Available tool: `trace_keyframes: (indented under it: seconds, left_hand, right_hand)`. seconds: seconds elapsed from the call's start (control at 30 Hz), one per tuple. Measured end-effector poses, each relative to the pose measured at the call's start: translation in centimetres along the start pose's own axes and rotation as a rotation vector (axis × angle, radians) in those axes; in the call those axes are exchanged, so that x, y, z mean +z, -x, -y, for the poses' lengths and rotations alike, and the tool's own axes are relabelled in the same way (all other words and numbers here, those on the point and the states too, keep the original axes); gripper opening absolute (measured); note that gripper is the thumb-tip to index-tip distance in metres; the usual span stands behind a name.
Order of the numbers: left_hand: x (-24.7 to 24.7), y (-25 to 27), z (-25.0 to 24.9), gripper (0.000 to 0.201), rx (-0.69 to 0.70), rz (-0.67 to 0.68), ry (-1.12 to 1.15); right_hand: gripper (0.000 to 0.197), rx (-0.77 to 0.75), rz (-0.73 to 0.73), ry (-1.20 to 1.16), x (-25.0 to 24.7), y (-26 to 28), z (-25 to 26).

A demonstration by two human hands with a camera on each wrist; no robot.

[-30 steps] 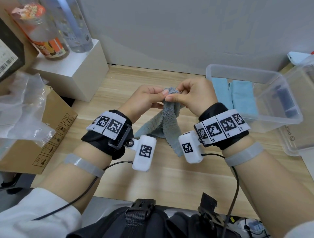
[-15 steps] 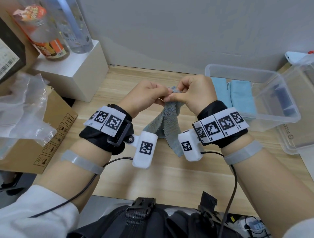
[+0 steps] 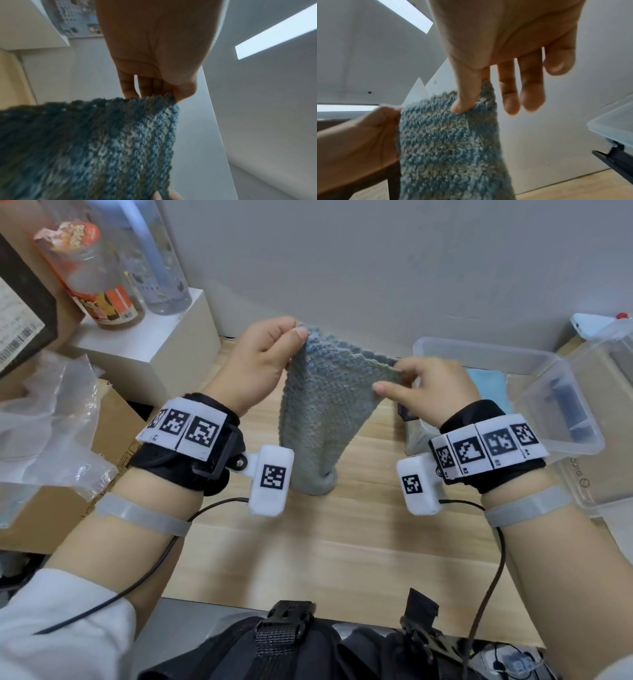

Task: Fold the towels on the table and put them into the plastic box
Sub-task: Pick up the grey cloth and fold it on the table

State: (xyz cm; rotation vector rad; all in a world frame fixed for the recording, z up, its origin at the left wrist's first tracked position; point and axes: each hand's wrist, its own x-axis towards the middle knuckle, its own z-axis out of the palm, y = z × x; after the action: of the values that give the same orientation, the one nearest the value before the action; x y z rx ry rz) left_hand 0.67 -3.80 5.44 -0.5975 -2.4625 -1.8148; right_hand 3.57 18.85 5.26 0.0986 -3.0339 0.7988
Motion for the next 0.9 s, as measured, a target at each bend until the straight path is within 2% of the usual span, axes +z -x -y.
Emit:
trace_keyframes:
  seconds: [0.07, 0.17, 0.23, 0.27, 0.3, 0.37, 0.53, 0.73, 0.9]
  left_hand:
    - [-0.4, 0.1, 0.6, 0.026, -0.03, -0.059, 0.074]
    - [-1.0, 0.5, 1.1, 0.023, -0.058, -0.108, 0.129]
    - [-1.4, 0.8, 0.7, 0.025, -0.022, -0.122, 0.173]
    - [-1.7, 0.8, 0.2, 0.028, 0.006, -0.133, 0.201]
    - [-1.9, 0.8, -0.2, 0.031, 0.032, -0.14, 0.23]
    - [-2.2, 0.5, -0.8, 0.033, 0.054, -0.143, 0.246]
    - [-1.7, 0.5, 0.8, 0.025, -0.083, -0.116, 0.211]
    - [-2.0, 0.7, 0.3, 0.03, -0.102, -0.064, 0.261]
    - [-2.7, -0.3, -0.2, 0.027, -0.088, 0.006, 0.4]
  right_hand:
    - [0.019, -0.048, -0.116, -0.084, -0.2, -0.1, 0.5]
    - [0.018, -0.073, -0.17, -0.275, -0.1, -0.3, 1.4]
    - [0.013, -0.106, -0.228, -0.426, -0.6, -0.3, 2.2]
    - [0.017, -0.14, -0.267, -0.485, -1.0, -0.3, 2.6]
    - [0.021, -0.184, -0.302, -0.521, -1.4, -0.3, 3.0]
    - [0.016, -0.24, -0.342, -0.556, -2.1, -0.7, 3.6]
    - [0.019, -0.15, -0.237, -0.454, -1.5, -1.4, 3.0]
    - [0.016, -0.168, -0.086, -0.683, -2.4, -0.7, 3.3]
    - [0.014, -0.221, -0.066, -0.906, -3.5, -0.8, 3.8]
